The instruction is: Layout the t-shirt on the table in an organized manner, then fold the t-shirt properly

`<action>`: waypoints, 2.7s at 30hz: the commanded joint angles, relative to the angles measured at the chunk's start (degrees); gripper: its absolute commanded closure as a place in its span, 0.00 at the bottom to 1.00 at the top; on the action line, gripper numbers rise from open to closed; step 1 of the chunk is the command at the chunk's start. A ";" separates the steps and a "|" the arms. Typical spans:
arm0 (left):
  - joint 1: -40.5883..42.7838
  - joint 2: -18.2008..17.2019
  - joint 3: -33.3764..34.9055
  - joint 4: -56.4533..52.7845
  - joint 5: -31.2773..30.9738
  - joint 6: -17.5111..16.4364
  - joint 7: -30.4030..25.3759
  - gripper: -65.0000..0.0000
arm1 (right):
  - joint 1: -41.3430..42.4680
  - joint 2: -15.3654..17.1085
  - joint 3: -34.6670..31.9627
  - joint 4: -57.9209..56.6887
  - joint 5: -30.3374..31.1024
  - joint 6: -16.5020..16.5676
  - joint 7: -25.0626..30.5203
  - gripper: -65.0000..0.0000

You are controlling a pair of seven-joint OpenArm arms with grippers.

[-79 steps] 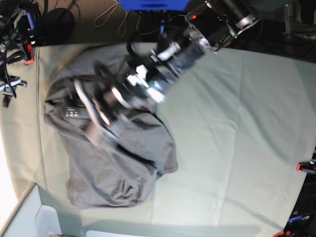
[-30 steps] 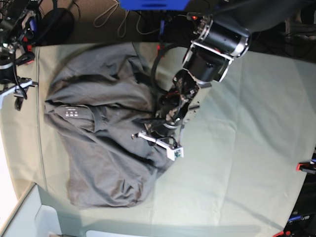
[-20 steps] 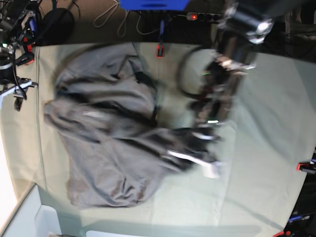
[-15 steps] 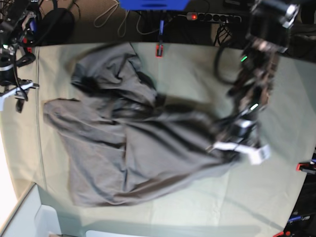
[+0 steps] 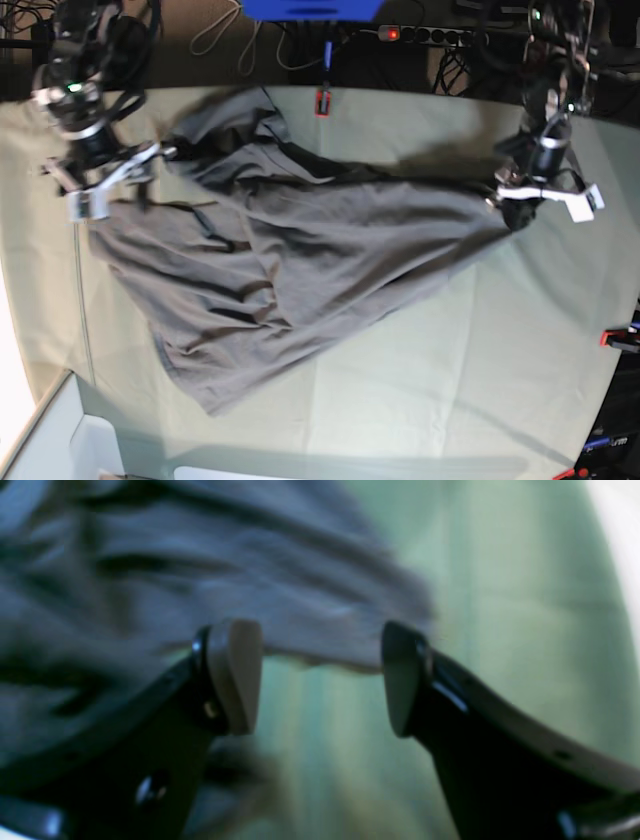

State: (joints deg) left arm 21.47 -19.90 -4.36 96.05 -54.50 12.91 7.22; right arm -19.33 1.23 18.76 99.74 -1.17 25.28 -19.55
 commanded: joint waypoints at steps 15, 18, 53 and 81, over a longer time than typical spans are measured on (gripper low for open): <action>-7.54 -0.01 1.15 5.80 -0.31 -0.03 -1.11 0.50 | -2.95 0.48 -4.74 0.96 0.77 0.61 1.75 0.41; -17.12 1.04 6.60 -0.89 -0.22 0.32 -1.11 0.50 | -5.15 0.74 -9.05 0.96 0.77 0.61 1.75 0.41; -51.23 16.69 33.06 -61.28 1.97 -0.12 -1.20 1.00 | 5.40 5.67 -12.04 -21.28 0.77 0.35 1.75 1.00; -13.25 4.74 21.46 -1.68 2.41 4.02 -1.11 1.00 | 26.85 16.13 4.40 -21.28 0.77 0.52 1.66 0.83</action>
State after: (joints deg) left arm 8.27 -14.79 17.21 93.45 -52.29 17.12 7.05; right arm 6.66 16.43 22.87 77.41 -1.10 26.50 -19.38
